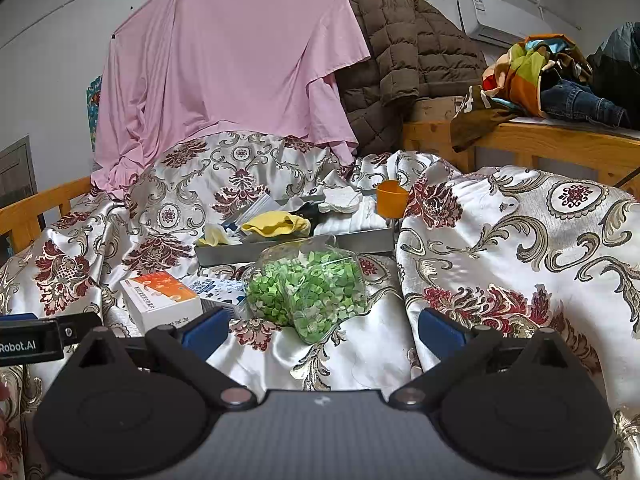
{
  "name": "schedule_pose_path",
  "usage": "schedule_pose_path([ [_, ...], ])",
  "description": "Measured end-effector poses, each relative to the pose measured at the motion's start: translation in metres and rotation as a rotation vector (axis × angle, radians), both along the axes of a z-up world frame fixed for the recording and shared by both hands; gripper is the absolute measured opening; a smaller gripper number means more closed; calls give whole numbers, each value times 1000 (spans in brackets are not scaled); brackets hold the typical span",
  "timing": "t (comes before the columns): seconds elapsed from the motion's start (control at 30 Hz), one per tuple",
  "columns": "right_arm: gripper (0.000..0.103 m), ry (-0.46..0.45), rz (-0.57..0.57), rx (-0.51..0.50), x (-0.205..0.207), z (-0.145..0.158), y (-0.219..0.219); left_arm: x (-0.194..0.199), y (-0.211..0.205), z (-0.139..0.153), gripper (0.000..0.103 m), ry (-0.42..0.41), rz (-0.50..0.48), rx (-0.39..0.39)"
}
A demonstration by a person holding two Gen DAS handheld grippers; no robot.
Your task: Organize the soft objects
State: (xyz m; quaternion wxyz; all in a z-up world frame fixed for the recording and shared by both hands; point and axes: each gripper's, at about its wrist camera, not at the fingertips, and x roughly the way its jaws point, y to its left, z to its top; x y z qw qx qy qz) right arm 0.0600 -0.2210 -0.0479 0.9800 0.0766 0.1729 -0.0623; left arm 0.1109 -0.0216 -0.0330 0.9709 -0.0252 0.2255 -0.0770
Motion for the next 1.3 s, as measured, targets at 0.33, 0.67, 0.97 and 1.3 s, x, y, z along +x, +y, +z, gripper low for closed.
schedule_pose_path([
  [0.33, 103, 0, 1, 0, 0, 0, 0, 0, 4, -2, 102, 2, 3, -2],
  [0.67, 103, 0, 0, 0, 0, 0, 0, 1, 3, -2, 102, 2, 2, -1],
  [0.97, 103, 0, 1, 0, 0, 0, 0, 1, 6, -3, 102, 4, 3, -1],
  [1.3, 103, 0, 1, 0, 0, 0, 0, 1, 6, -3, 102, 6, 4, -1],
])
